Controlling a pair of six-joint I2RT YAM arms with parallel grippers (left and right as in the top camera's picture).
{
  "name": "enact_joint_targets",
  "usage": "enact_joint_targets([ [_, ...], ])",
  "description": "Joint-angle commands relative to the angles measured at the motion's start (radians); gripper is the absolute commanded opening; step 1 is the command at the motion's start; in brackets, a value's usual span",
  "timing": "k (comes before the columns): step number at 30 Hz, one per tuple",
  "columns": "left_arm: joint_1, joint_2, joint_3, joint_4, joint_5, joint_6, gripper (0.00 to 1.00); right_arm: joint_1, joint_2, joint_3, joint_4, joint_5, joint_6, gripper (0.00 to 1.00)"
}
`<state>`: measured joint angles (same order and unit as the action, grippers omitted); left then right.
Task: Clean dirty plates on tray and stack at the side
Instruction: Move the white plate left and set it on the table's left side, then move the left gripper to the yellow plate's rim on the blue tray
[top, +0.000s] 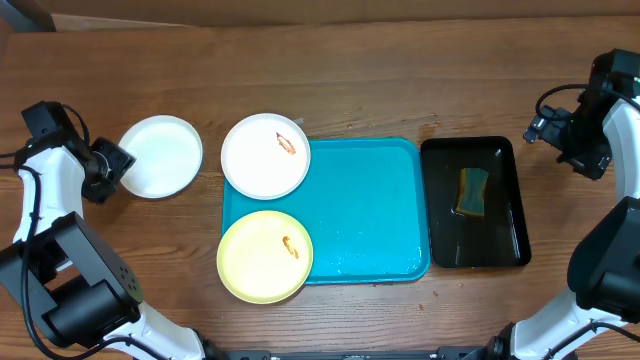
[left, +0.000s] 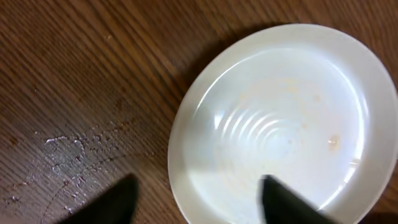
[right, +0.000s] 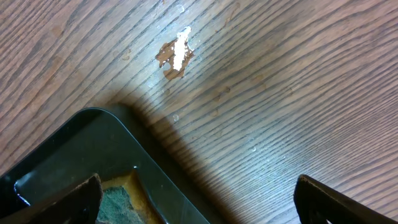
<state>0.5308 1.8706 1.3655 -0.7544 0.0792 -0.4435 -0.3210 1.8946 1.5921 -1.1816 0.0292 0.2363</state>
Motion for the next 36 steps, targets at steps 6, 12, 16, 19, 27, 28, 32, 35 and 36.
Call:
enact_joint_targets([
  [6, -0.036, 0.005, -0.004, -0.06, 0.299, 0.15, 0.98, -0.006, -0.021, 0.012, 0.002, -0.005, 0.007, 1.0],
  [12, -0.114, 0.003, -0.004, -0.205, 0.393, 0.222, 0.86, -0.006, -0.021, 0.012, 0.002, -0.005, 0.007, 1.0],
  [16, -0.176, -0.02, -0.004, -0.296, 0.393, 0.257, 0.79, -0.006, -0.021, 0.012, 0.002, -0.005, 0.007, 1.0],
  [19, -0.23, -0.056, -0.004, -0.355, 0.392, 0.275, 0.73, -0.006, -0.021, 0.012, 0.002, -0.005, 0.007, 1.0],
  [27, -0.344, -0.235, -0.007, -0.549, 0.362, 0.286, 0.59, -0.006, -0.021, 0.012, 0.002, -0.005, 0.007, 1.0],
  [28, -0.355, -0.262, -0.009, -0.562, 0.362, 0.286, 0.59, -0.006, -0.021, 0.012, 0.002, -0.005, 0.007, 1.0],
  [32, -0.412, -0.385, -0.036, -0.615, 0.314, 0.258, 0.55, -0.006, -0.021, 0.012, 0.002, -0.005, 0.007, 1.0],
  [35, -0.466, -0.471, -0.083, -0.649, 0.214, 0.168, 0.52, -0.006, -0.021, 0.012, 0.002, -0.005, 0.007, 1.0],
  [36, -0.486, -0.5, -0.106, -0.65, 0.18, 0.122, 0.52, -0.006, -0.021, 0.012, 0.002, -0.005, 0.007, 1.0],
])
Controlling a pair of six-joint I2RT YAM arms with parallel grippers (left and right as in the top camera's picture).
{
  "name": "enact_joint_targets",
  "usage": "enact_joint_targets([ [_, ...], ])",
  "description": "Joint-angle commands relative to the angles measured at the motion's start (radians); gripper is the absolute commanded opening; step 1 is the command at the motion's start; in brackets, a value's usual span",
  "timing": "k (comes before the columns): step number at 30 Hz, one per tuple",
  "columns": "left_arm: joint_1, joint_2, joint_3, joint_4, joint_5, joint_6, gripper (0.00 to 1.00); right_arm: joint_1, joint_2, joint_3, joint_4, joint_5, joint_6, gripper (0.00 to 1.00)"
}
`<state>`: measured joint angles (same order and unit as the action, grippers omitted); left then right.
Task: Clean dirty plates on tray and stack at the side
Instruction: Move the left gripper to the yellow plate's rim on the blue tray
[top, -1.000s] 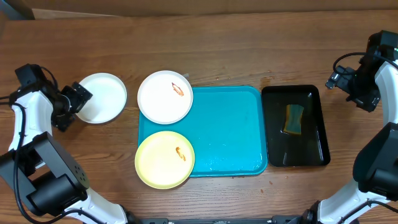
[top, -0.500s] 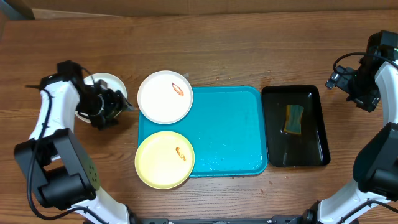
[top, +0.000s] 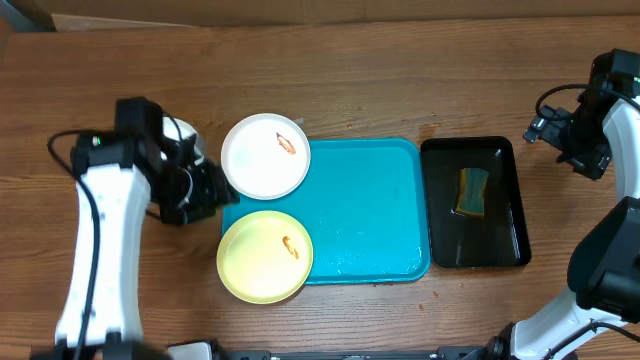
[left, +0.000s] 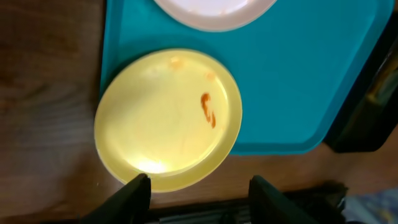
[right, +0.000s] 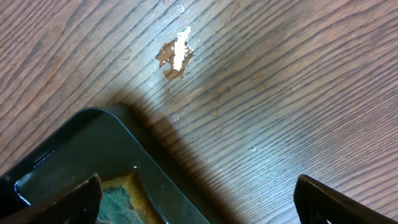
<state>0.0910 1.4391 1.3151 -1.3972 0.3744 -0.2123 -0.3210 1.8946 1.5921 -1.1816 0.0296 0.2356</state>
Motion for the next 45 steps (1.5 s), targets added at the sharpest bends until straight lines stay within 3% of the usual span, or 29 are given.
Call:
enact_joint_targets([
  [1, -0.067, -0.099, -0.083, -0.007, -0.149, -0.161, 0.52, -0.006, -0.021, 0.012, 0.002, -0.005, 0.008, 1.0],
  [7, -0.153, -0.211, -0.258, -0.005, -0.284, -0.362, 0.53, -0.006, -0.021, 0.012, 0.002, -0.005, 0.008, 1.0],
  [14, -0.149, -0.201, -0.433, 0.09, -0.326, -0.458, 0.45, -0.006, -0.021, 0.012, 0.002, -0.005, 0.008, 1.0],
  [21, -0.15, -0.174, -0.526, 0.162, -0.325, -0.485, 0.33, -0.006, -0.021, 0.012, 0.002, -0.005, 0.008, 1.0],
  [31, -0.15, -0.169, -0.642, 0.278, -0.287, -0.499, 0.3, -0.006, -0.021, 0.012, 0.002, -0.005, 0.008, 1.0],
  [45, -0.15, -0.169, -0.731, 0.388, -0.244, -0.498, 0.14, -0.006, -0.021, 0.012, 0.002, -0.005, 0.008, 1.0],
])
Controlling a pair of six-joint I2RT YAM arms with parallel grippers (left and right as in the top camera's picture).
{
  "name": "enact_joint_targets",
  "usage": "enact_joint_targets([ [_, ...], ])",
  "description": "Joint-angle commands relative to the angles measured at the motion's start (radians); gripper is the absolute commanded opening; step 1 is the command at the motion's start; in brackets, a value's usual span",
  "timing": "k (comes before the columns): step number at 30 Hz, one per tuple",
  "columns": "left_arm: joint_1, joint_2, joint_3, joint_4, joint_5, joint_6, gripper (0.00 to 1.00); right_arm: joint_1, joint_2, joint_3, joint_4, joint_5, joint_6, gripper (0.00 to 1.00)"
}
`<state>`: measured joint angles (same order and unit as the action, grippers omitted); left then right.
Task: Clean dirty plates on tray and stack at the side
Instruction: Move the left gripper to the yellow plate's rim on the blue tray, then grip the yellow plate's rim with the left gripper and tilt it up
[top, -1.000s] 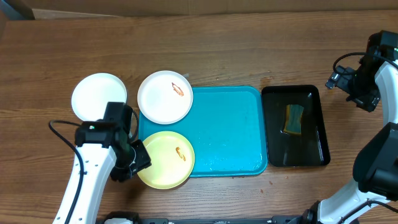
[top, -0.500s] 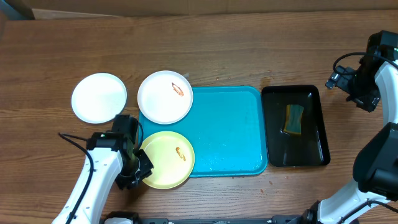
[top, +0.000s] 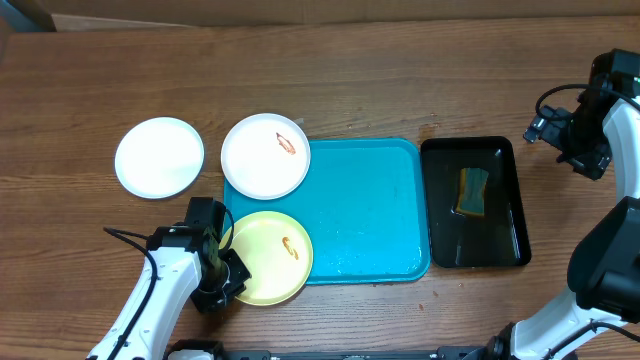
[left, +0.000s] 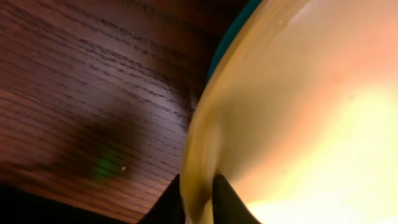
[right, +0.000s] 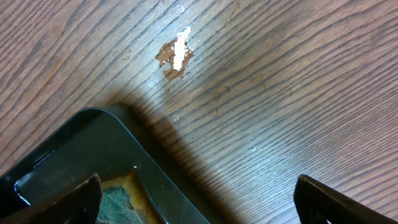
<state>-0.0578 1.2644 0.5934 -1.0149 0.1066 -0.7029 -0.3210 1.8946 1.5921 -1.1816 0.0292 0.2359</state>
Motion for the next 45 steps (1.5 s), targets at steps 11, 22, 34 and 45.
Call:
enact_joint_targets([
  [11, -0.002, 0.005, 0.021, -0.005, 0.144, 0.116, 0.04, -0.006, -0.021, 0.012, 0.002, -0.005, 0.007, 1.0],
  [22, -0.1, 0.005, 0.222, 0.17, 0.234, 0.107, 0.04, -0.006, -0.021, 0.012, 0.002, -0.005, 0.007, 1.0],
  [34, -0.401, 0.211, 0.223, 0.604, 0.069, -0.019, 0.04, -0.006, -0.021, 0.012, 0.002, -0.005, 0.007, 1.0],
  [45, -0.415, 0.361, 0.32, 0.603, 0.069, 0.02, 0.13, -0.006, -0.021, 0.012, 0.002, -0.005, 0.007, 1.0],
])
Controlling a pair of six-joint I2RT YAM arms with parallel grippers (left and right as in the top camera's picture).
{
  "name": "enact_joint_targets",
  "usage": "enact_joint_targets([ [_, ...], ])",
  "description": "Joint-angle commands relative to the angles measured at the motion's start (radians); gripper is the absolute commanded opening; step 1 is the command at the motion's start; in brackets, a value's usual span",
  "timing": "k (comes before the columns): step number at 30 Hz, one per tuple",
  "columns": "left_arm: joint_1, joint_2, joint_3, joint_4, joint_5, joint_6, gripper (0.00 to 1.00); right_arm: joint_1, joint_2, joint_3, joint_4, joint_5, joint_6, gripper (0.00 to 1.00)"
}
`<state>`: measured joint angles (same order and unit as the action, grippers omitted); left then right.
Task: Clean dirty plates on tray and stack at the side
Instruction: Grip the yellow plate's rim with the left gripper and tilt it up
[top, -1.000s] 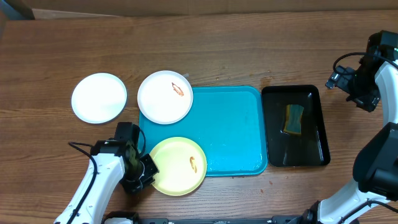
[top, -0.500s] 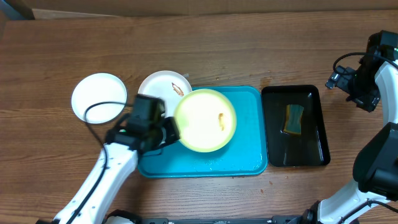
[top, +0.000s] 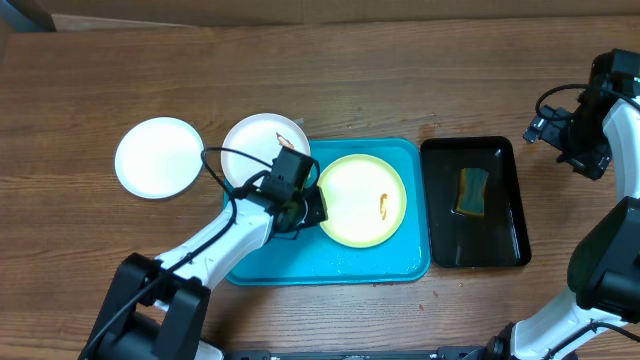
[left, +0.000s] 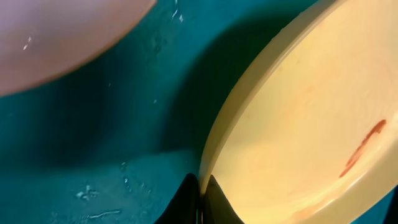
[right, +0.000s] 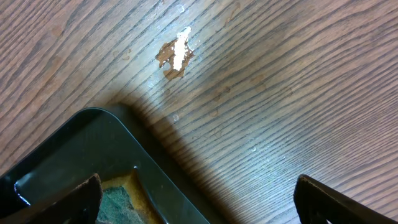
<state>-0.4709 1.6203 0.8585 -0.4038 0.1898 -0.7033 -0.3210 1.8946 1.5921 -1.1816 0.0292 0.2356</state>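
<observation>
A yellow plate (top: 362, 200) with a red smear lies on the teal tray (top: 400, 258), right of its middle. My left gripper (top: 308, 205) is shut on that plate's left rim; in the left wrist view the fingertips (left: 200, 199) pinch the yellow plate (left: 298, 137) edge. A white plate (top: 250, 150) with a red smear overlaps the tray's top left corner. Another white plate (top: 158, 157) without smears lies on the table at the left. My right gripper (right: 198, 199) hangs open above the table at the far right, by the black tray's corner.
A black tray (top: 478, 250) right of the teal tray holds a green and yellow sponge (top: 472, 190) in water. The left arm stretches across the teal tray's lower left part. A pale chip marks the wood (right: 177, 53) near the right gripper.
The left gripper, still shut on the yellow plate's rim, has moved it from the tray's bottom left corner to right of the tray's middle. The right arm has not moved.
The left gripper first stood open at the clean white plate on the left. Then it was above the yellow plate at the tray's bottom left corner. Then it was shut on that plate's rim, and now the plate lies farther right on the tray.
</observation>
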Motion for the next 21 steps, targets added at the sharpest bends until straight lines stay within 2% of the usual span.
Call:
enact_joint_targets([
  [1, -0.002, 0.005, 0.07, -0.026, -0.013, 0.035, 0.24, -0.006, -0.021, 0.012, 0.002, -0.005, 0.008, 1.0],
  [2, -0.001, 0.005, 0.091, -0.052, -0.014, 0.054, 0.4, -0.006, -0.021, 0.012, 0.002, -0.005, 0.008, 1.0],
  [6, -0.001, 0.005, 0.246, -0.238, -0.082, 0.156, 0.52, -0.006, -0.021, 0.012, 0.002, -0.005, 0.008, 1.0],
  [8, -0.001, 0.005, 0.346, -0.359, -0.165, 0.168, 0.54, -0.006, -0.021, 0.012, 0.002, -0.005, 0.008, 1.0],
  [11, -0.001, 0.005, 0.46, -0.478, -0.204, 0.19, 0.54, -0.006, -0.021, 0.012, 0.002, -0.005, 0.008, 1.0],
  [21, -0.039, 0.074, 0.437, -0.497, -0.192, 0.137, 0.51, -0.006, -0.021, 0.012, 0.002, -0.005, 0.008, 1.0],
])
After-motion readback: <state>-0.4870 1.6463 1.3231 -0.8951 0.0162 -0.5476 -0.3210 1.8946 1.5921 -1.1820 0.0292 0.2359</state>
